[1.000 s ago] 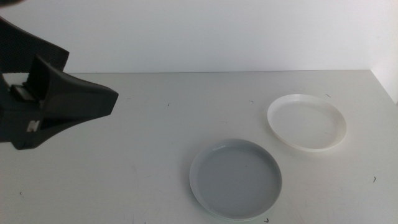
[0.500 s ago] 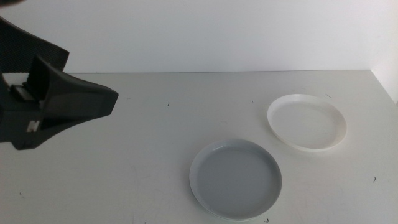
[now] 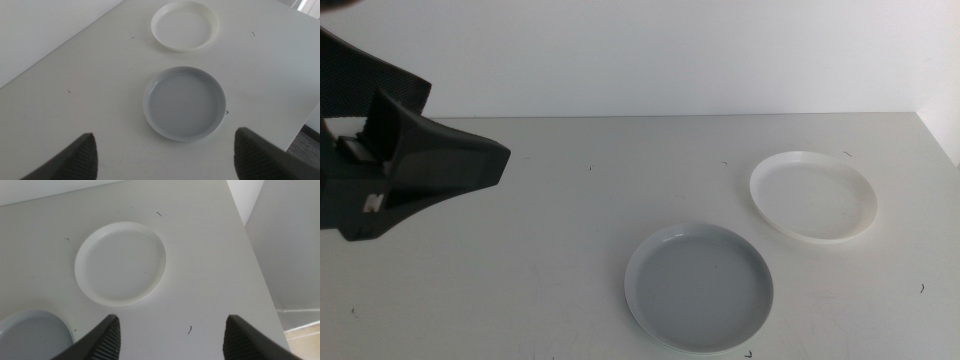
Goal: Stack the three bowls on top of each other.
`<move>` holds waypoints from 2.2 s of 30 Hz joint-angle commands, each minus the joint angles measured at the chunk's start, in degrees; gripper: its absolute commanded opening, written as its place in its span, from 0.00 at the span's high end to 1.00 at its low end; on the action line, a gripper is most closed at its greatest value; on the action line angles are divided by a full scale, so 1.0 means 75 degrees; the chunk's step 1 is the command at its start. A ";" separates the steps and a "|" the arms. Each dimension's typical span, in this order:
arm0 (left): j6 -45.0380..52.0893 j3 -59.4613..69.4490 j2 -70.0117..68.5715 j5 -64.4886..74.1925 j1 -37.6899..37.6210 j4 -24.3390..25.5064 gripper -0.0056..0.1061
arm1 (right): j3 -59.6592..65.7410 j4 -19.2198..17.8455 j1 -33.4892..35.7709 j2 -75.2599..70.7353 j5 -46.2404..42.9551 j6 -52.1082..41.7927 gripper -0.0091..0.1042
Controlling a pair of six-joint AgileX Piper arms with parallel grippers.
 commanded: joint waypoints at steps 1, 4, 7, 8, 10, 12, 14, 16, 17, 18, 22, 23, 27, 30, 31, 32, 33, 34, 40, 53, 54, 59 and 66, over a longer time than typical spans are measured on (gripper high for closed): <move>-0.0060 -0.0225 -0.0046 -0.0460 -0.0018 -0.0100 0.01 | -0.0738 -0.0040 0.0019 0.0523 0.0187 0.0109 0.46; -0.0060 -0.0225 -0.0046 -0.0460 -0.0018 -0.0100 0.01 | -0.1298 -0.0040 0.0019 0.1228 0.0856 0.0110 0.46; -0.0060 -0.0225 -0.0046 -0.0460 -0.0018 -0.0100 0.01 | -0.1511 -0.0014 0.0019 0.1841 0.1143 0.0098 0.46; -0.0060 -0.0225 -0.0046 -0.0460 -0.0018 -0.0100 0.01 | -0.1551 -0.0014 0.0003 0.2036 0.1153 0.0098 0.46; -0.0060 -0.0225 -0.0046 -0.0460 -0.0018 -0.0100 0.01 | -0.1602 -0.0092 -0.0006 0.2371 0.1118 0.0091 0.46; -0.0060 -0.0225 -0.0046 -0.0460 -0.0018 -0.0100 0.01 | -0.1692 -0.0082 -0.0006 0.2777 0.1137 0.0106 0.46; -0.0060 -0.0225 -0.0046 -0.0460 -0.0018 -0.0100 0.01 | -0.1831 -0.0057 -0.0006 0.3146 0.1155 0.0106 0.46; -0.0060 -0.0225 -0.0046 -0.0460 -0.0018 -0.0100 0.01 | -0.2016 -0.0049 -0.0006 0.3511 0.1145 0.0106 0.46; -0.0060 -0.0225 -0.0046 -0.0460 -0.0018 -0.0100 0.01 | -0.2148 -0.0049 -0.0006 0.3712 0.1145 0.0106 0.46; -0.0060 -0.0225 -0.0046 -0.0460 -0.0018 -0.0100 0.01 | -0.2296 -0.0049 -0.0006 0.3908 0.1145 0.0106 0.46; -0.0060 -0.0225 -0.0046 -0.0460 -0.0018 -0.0100 0.01 | -0.2864 0.0020 -0.0006 0.4624 0.1154 0.0106 0.46; -0.0060 -0.0225 -0.0046 -0.0460 -0.0018 -0.0100 0.01 | -0.2993 0.0068 -0.0006 0.4786 0.1154 0.0106 0.46; -0.0060 -0.0225 -0.0046 -0.0460 -0.0018 -0.0100 0.01 | -0.3369 0.0120 -0.0006 0.5350 0.1059 0.0107 0.46; -0.0060 -0.0225 -0.0046 -0.0460 -0.0018 -0.0100 0.01 | -0.3562 0.0120 -0.0006 0.5761 0.0879 0.0107 0.46; -0.0060 -0.0225 -0.0046 -0.0460 -0.0018 -0.0100 0.01 | -0.3609 0.0120 -0.0006 0.5873 0.0835 0.0100 0.46; -0.0060 -0.0225 -0.0046 -0.0460 -0.0018 -0.0100 0.01 | -0.3674 0.0120 -0.0006 0.6016 0.0745 0.0101 0.46; -0.0060 -0.0225 -0.0046 -0.0460 -0.0018 -0.0100 0.01 | -0.3742 0.0111 -0.0006 0.6158 0.0666 0.0101 0.46; -0.0060 -0.0225 -0.0046 -0.0460 -0.0018 -0.0100 0.01 | -0.3843 0.0102 -0.0020 0.6413 0.0535 0.0101 0.46; -0.0060 -0.0225 -0.0046 -0.0460 -0.0018 -0.0100 0.01 | -0.3917 0.0128 -0.0077 0.7135 0.0014 0.0101 0.46; -0.0060 -0.0225 -0.0046 -0.0460 -0.0018 -0.0100 0.01 | -0.3917 0.0136 -0.0137 0.8120 -0.0474 0.0082 0.49; -0.0060 -0.0225 -0.0046 -0.0460 -0.0018 -0.0100 0.01 | -0.3917 0.0146 -0.0137 0.8177 -0.0486 0.0082 0.50; -0.0060 -0.0225 -0.0046 -0.0460 -0.0018 -0.0100 0.01 | -0.3917 0.0193 -0.0137 0.8317 -0.0613 0.0082 0.59; -0.0060 -0.0218 -0.0046 -0.0460 -0.0018 -0.0100 0.01 | -0.3917 0.0193 -0.0137 0.8448 -0.0830 0.0082 0.75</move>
